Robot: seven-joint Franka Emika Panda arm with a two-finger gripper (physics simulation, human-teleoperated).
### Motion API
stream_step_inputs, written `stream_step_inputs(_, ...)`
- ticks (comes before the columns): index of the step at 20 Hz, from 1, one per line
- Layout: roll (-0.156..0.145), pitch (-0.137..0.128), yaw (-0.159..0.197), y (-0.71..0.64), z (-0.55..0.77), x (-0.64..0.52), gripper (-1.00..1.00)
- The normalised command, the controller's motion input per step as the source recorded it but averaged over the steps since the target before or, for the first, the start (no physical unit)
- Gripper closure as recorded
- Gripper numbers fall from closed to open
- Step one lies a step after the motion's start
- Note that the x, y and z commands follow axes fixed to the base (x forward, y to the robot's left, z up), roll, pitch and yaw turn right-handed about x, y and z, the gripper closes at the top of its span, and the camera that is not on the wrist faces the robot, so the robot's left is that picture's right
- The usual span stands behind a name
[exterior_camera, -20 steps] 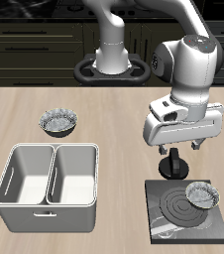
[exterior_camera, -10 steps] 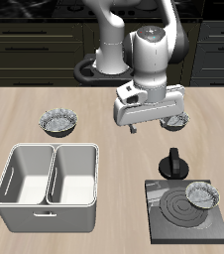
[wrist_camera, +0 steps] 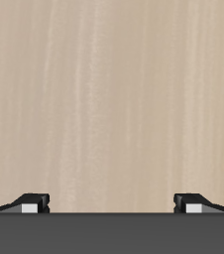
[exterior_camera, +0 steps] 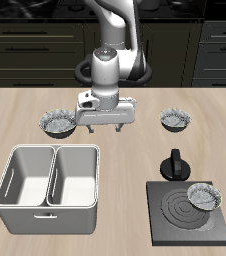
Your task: Turn off the flat stove and place the smallest bowl on it
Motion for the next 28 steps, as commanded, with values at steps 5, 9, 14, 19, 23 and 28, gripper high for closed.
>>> stream_step_inputs(5,-0.015,-0.02,0.011,-0.25,-0.1,-0.46,-1.0)
stream_step_inputs(9,-0.015,0.01,0.028,-0.04,-0.11,-0.06,-1.0)
stream_step_inputs(14,0.016,-0.001,0.007,0.02,-0.05,-0.01,-1.0)
stream_step_inputs(19,0.004,-0.006,0.009,0.07,0.01,0.04,-1.0)
stream_step_inputs(23,0.076,-0.069,-0.032,0.04,0.09,-0.06,-1.0)
stream_step_inputs(28,-0.06,-0.041,0.107,0.07,0.03,-0.23,-1.0)
